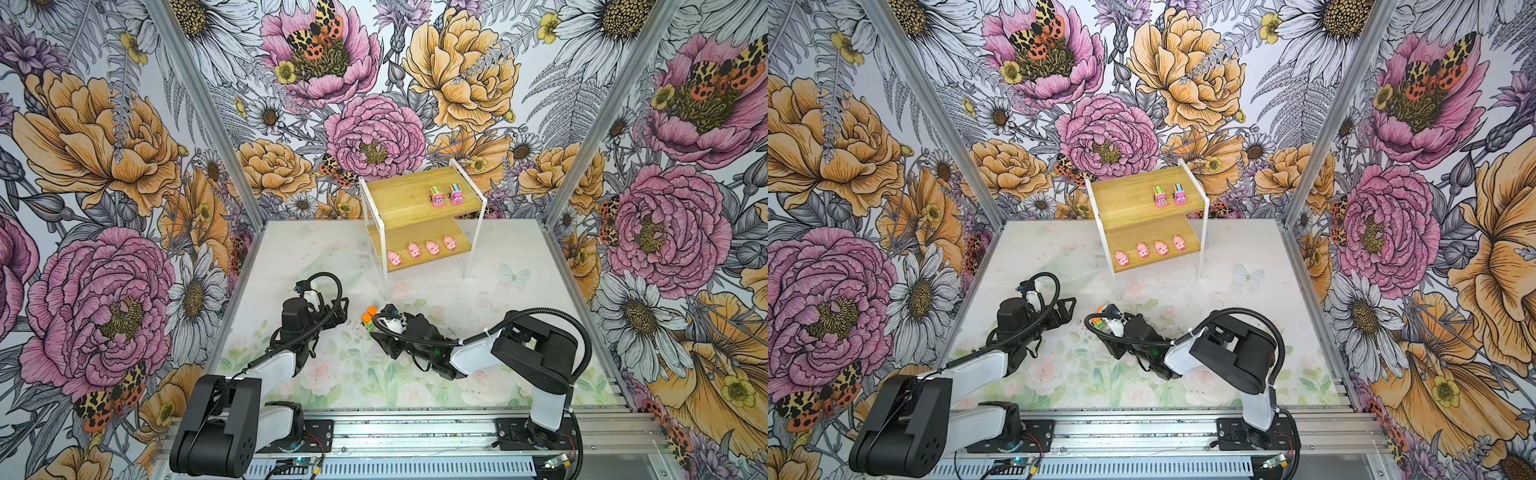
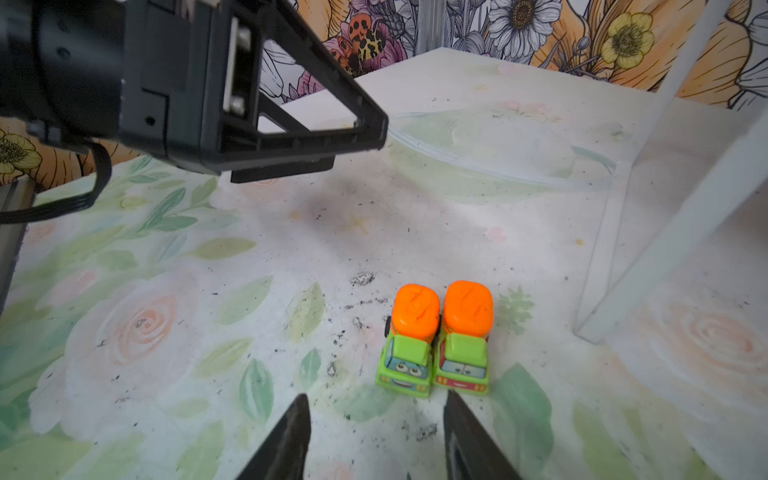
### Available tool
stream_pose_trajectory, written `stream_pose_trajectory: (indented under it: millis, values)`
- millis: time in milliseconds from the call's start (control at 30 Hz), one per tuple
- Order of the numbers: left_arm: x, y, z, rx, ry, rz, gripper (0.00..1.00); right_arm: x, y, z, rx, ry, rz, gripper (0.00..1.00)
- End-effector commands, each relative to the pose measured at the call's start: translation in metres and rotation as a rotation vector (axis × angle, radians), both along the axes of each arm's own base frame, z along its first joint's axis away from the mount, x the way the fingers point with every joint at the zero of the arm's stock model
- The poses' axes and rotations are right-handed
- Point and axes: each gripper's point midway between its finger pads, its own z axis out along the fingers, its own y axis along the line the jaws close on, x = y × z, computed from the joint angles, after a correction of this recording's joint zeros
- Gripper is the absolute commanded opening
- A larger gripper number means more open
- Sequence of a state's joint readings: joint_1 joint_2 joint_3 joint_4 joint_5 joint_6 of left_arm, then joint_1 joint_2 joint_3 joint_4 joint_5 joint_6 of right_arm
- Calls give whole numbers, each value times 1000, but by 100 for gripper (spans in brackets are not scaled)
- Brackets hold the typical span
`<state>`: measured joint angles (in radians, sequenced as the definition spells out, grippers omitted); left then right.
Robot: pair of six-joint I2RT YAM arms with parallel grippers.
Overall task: Place and organize the plastic toys onto the shelf
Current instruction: 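Open the right gripper and move it back over the green-and-orange trucks, then lower the right gripper onto one green truck with orange top and grasp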
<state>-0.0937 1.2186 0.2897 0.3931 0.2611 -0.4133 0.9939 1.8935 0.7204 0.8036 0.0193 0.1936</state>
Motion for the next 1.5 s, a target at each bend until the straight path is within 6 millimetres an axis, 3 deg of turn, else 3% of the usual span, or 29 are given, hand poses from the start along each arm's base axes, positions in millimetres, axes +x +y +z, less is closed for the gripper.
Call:
stream_pose_trajectory:
  millis: [0, 300, 1067, 1467]
  values:
    - [4, -2, 8, -19, -28, -12, 99, 8, 10, 7, 42, -6, -21, 52]
    - [4, -2, 7, -19, -23, -13, 99, 7, 18, -3, 41, 39, -4, 50]
    - [5, -2, 7, -17, -22, -13, 99, 11, 14, -20, 40, 102, -23, 49]
    - [5, -1, 7, -17, -21, -11, 99, 23, 18, -29, 45, 119, -37, 49]
